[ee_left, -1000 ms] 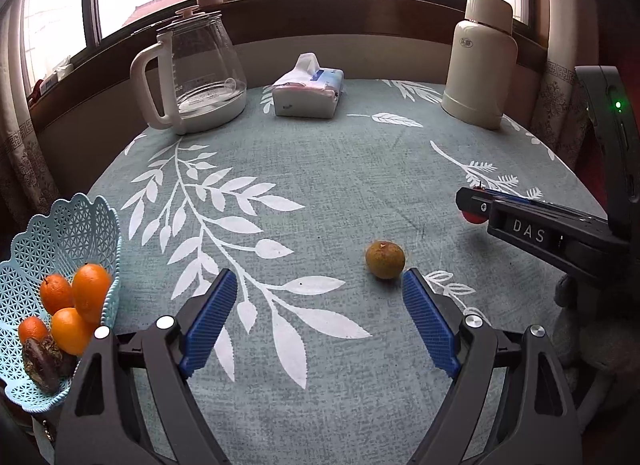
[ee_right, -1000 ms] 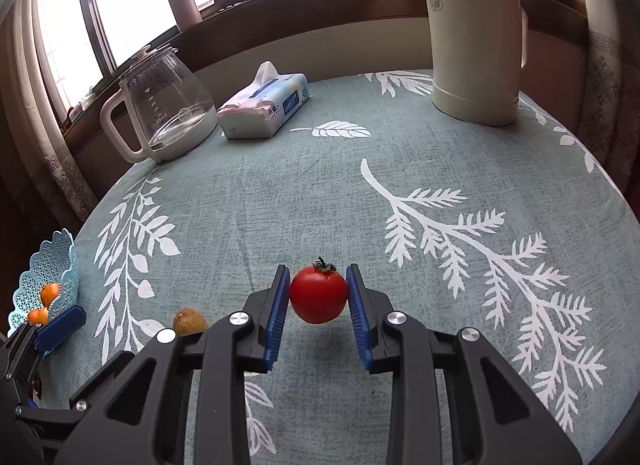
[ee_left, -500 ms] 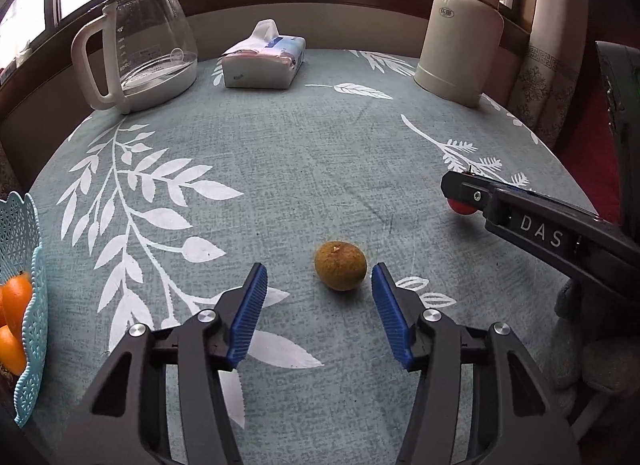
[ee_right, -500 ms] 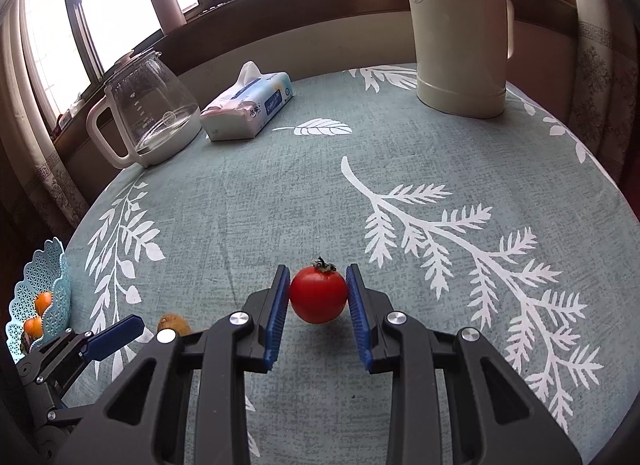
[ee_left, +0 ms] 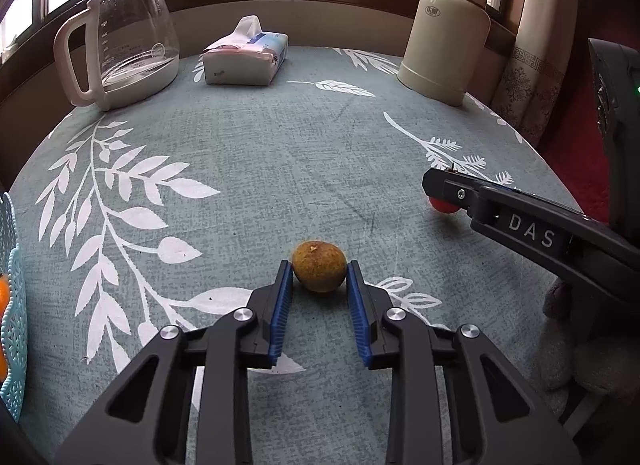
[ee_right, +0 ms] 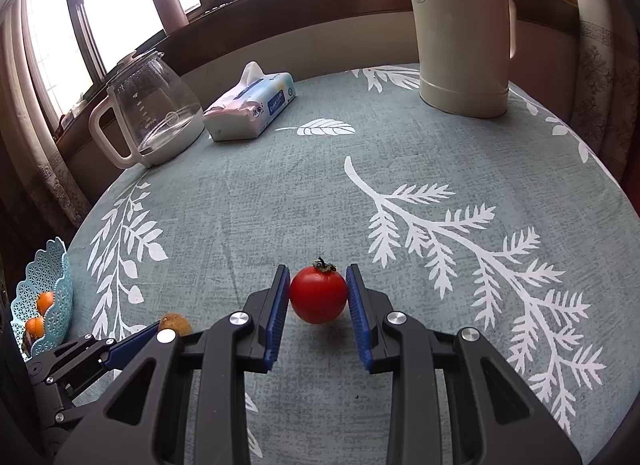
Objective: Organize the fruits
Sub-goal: 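Grasp the brown round fruit with the left tool while the right tool holds the tomato, then carry the brown fruit into the blue basket and open the left tool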
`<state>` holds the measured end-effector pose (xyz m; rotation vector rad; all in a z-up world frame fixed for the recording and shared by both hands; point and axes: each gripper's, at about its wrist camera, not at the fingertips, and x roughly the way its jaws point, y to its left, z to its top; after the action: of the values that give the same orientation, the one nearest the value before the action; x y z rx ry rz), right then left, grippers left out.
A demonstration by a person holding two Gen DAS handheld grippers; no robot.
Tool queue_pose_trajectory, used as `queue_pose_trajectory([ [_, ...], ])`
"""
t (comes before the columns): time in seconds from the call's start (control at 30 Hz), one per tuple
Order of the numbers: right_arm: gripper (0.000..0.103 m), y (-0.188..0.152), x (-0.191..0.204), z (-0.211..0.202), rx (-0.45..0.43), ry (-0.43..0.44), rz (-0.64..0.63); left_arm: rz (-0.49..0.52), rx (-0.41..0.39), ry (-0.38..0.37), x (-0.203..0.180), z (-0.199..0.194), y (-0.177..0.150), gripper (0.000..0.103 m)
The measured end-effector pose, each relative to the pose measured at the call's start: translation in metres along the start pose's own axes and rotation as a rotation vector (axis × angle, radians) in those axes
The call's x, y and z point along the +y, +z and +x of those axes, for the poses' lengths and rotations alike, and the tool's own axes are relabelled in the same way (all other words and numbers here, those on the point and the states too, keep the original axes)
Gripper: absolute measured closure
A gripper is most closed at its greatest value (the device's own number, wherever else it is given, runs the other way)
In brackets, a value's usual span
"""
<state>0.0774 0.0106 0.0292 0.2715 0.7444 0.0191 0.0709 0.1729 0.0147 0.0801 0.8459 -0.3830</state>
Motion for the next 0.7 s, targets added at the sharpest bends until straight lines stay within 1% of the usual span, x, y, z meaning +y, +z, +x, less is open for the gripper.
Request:
queue_pose_trajectory([
  [0.23, 0.074, 0.000, 0.001, -0.005, -0.023, 0.027, -0.001, -0.009, -0.024, 0.041, 0.002, -0.013, -0.006, 0.075],
  [0.47, 0.074, 0.000, 0.006, -0.011, -0.047, 0.061, -0.015, -0.045, -0.054, 0.083, 0.013, -0.032, -0.008, 0.075],
  [0.7, 0.074, -0.001, 0.009, -0.012, -0.052, 0.065, -0.021, -0.067, -0.093, 0.116, 0.021, -0.056, -0.013, 0.075],
])
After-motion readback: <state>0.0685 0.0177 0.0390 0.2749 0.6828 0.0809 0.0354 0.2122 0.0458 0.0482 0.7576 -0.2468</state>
